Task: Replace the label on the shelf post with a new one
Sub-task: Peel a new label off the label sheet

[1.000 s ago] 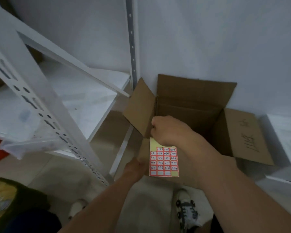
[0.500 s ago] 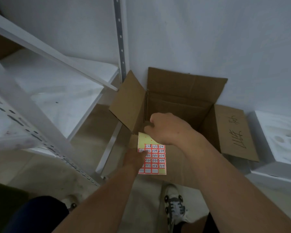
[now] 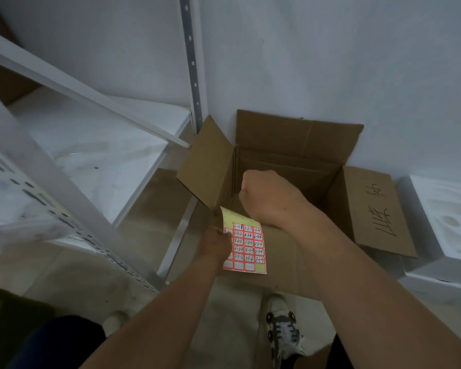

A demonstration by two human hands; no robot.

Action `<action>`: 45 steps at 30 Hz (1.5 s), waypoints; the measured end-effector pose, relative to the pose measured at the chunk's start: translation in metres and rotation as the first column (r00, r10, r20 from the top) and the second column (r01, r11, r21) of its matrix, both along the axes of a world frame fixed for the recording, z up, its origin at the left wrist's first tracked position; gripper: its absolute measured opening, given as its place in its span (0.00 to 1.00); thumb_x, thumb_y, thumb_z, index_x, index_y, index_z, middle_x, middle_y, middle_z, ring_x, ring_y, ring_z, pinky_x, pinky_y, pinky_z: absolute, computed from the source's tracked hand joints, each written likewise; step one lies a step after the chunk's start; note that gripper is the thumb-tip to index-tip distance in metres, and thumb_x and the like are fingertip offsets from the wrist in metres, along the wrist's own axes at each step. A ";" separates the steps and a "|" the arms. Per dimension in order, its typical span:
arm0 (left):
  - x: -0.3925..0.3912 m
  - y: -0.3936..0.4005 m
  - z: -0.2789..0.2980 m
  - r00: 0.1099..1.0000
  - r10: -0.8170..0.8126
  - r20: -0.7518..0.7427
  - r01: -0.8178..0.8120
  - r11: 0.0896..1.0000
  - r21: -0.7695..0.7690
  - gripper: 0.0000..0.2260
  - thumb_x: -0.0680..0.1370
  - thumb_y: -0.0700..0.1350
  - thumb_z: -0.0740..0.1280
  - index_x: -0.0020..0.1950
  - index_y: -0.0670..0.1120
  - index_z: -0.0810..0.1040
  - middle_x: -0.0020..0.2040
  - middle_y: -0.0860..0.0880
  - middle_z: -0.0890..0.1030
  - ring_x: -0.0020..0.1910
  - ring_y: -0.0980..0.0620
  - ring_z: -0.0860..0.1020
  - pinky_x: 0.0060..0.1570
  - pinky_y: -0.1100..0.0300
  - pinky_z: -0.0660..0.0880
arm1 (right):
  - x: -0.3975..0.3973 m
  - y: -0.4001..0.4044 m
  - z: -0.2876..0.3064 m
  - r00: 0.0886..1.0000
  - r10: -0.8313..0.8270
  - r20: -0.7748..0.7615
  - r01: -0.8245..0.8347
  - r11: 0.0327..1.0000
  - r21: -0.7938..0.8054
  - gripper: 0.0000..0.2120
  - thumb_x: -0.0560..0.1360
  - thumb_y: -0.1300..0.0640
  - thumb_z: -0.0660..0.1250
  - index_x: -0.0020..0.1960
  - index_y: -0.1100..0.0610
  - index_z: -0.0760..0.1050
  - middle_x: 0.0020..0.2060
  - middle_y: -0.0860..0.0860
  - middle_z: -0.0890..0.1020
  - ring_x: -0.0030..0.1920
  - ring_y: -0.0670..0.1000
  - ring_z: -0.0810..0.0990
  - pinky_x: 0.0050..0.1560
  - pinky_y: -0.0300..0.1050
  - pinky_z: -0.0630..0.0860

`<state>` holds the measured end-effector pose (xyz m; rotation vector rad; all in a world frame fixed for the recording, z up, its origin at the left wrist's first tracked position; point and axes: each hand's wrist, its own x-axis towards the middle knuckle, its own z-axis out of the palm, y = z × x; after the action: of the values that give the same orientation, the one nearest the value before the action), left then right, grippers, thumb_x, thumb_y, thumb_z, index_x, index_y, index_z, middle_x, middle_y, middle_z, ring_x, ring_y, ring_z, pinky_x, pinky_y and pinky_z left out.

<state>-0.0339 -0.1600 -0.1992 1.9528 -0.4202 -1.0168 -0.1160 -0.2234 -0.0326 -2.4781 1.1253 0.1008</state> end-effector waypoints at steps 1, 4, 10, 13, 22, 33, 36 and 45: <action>0.002 0.000 0.008 0.999 0.017 -0.030 -0.017 1.000 -0.011 0.03 0.81 0.42 0.62 0.48 0.49 0.72 0.46 0.49 0.79 0.41 0.50 0.79 0.40 0.58 0.77 | -0.001 0.000 0.002 1.000 -0.006 0.022 0.006 1.000 0.000 0.07 0.80 0.58 0.59 0.51 0.58 0.75 0.43 0.53 0.79 0.42 0.51 0.80 0.41 0.44 0.74; 0.013 0.008 0.036 0.996 0.022 -0.092 -0.029 0.996 -0.083 0.03 0.80 0.38 0.63 0.49 0.45 0.71 0.51 0.45 0.81 0.47 0.46 0.81 0.49 0.47 0.80 | -0.002 0.004 0.008 0.991 -0.017 0.131 0.016 1.000 0.009 0.06 0.80 0.58 0.58 0.51 0.56 0.73 0.44 0.52 0.79 0.43 0.50 0.79 0.45 0.47 0.77; 0.028 0.041 0.096 0.994 -0.020 -0.105 -0.002 0.979 -0.204 0.11 0.78 0.39 0.66 0.59 0.47 0.72 0.53 0.49 0.83 0.50 0.49 0.83 0.55 0.46 0.78 | -0.004 0.011 0.014 0.915 -0.065 0.398 0.057 0.998 0.033 0.04 0.79 0.58 0.63 0.46 0.51 0.71 0.42 0.45 0.77 0.39 0.43 0.76 0.36 0.34 0.72; 0.034 0.061 0.123 0.991 -0.027 -0.128 -0.010 0.960 -0.281 0.09 0.78 0.39 0.66 0.55 0.50 0.73 0.52 0.49 0.84 0.49 0.49 0.84 0.55 0.45 0.79 | 0.000 0.019 0.020 0.883 -0.079 0.462 0.036 0.994 0.100 0.05 0.77 0.58 0.65 0.51 0.49 0.72 0.48 0.44 0.74 0.41 0.45 0.78 0.33 0.32 0.75; 0.045 0.104 0.158 0.983 -0.065 -0.170 -0.017 0.896 -0.445 0.09 0.79 0.43 0.66 0.58 0.47 0.80 0.50 0.47 0.85 0.48 0.48 0.84 0.55 0.46 0.78 | 0.017 0.047 0.019 0.868 0.211 0.450 -0.192 0.977 -0.089 0.19 0.77 0.47 0.65 0.67 0.45 0.69 0.65 0.42 0.65 0.65 0.44 0.63 0.64 0.45 0.69; 0.062 0.090 0.166 0.979 -0.193 -0.072 0.140 0.882 -0.449 0.10 0.78 0.46 0.67 0.57 0.45 0.80 0.48 0.47 0.85 0.48 0.48 0.84 0.56 0.47 0.78 | 0.005 0.043 0.021 0.842 0.268 0.468 -0.239 0.963 -0.122 0.07 0.78 0.47 0.63 0.56 0.42 0.70 0.46 0.36 0.76 0.44 0.37 0.77 0.44 0.30 0.72; 0.062 0.087 0.167 0.975 -0.209 -0.076 0.152 0.876 -0.457 0.10 0.77 0.46 0.68 0.57 0.44 0.80 0.49 0.46 0.85 0.49 0.46 0.84 0.58 0.44 0.77 | 0.002 0.042 0.022 0.845 0.259 0.467 -0.222 0.966 -0.134 0.06 0.77 0.46 0.62 0.54 0.41 0.69 0.43 0.34 0.74 0.42 0.37 0.77 0.43 0.29 0.71; 0.066 0.093 0.170 0.974 -0.227 -0.016 0.194 0.866 -0.461 0.08 0.78 0.46 0.66 0.52 0.45 0.83 0.47 0.46 0.85 0.48 0.45 0.84 0.55 0.47 0.78 | 0.006 0.043 0.019 0.826 0.308 0.472 -0.223 0.948 -0.228 0.09 0.76 0.45 0.60 0.51 0.46 0.76 0.41 0.38 0.76 0.41 0.39 0.78 0.41 0.29 0.72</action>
<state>0.0325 -0.0668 -0.0295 1.4640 -0.7742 -1.0095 -0.1100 -0.1799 -0.0135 -2.5657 0.5784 -0.5539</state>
